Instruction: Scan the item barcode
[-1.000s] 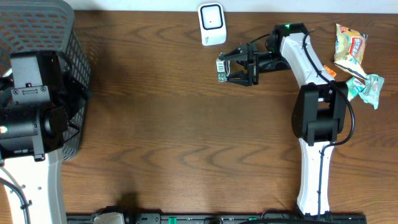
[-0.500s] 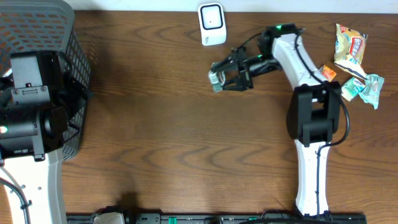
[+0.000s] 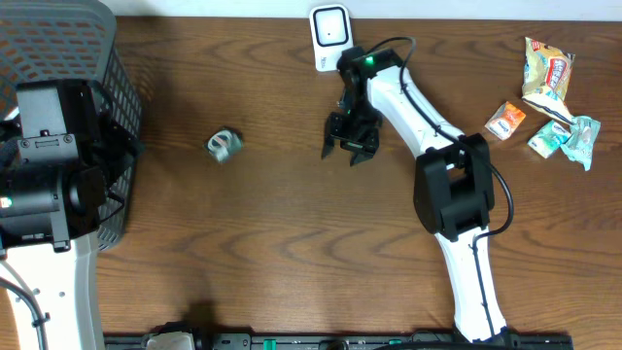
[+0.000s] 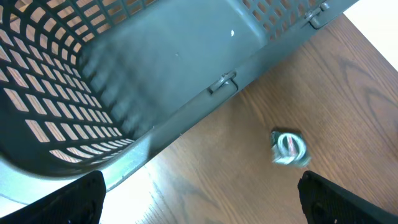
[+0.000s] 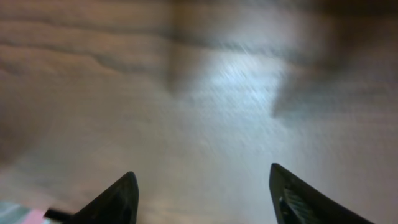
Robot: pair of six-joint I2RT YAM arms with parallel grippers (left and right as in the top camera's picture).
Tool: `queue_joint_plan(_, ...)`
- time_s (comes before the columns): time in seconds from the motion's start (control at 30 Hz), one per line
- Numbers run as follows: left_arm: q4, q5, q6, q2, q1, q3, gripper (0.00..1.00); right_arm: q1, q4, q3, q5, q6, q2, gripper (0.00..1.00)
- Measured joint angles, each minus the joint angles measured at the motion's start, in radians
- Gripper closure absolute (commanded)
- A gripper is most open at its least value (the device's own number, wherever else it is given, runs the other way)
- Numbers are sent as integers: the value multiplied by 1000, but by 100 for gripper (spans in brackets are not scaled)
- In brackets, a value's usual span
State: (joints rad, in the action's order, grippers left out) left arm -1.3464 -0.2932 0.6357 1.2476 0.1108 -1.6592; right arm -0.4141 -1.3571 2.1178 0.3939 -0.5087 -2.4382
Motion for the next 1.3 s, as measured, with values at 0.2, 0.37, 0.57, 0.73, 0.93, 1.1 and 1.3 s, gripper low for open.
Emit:
queue_joint_plan(0.2,0,0,0,0,0,0,2,-46,101,0,-32,11,0,6)
queue_joint_plan(0.37,0,0,0,0,0,0,3,-115,263,1,-23,31,0,1)
queue_joint_plan(0.57,0,0,0,0,0,0,2,-232,439,67,-31,39,0,4)
queue_joint_plan(0.73,0,0,0,0,0,0,2,-320,633,93,-213,120,1,2)
queue_joint_plan(0.93,0,0,0,0,0,0,3,-410,713,93,-446,318,1,10)
queue_joint_plan(1.1,0,0,0,0,0,0,3,-451,719,93,-481,373,-7,26)
queue_joint_plan(1.3,0,0,0,0,0,0,2,-471,712,93,-491,390,-56,14)
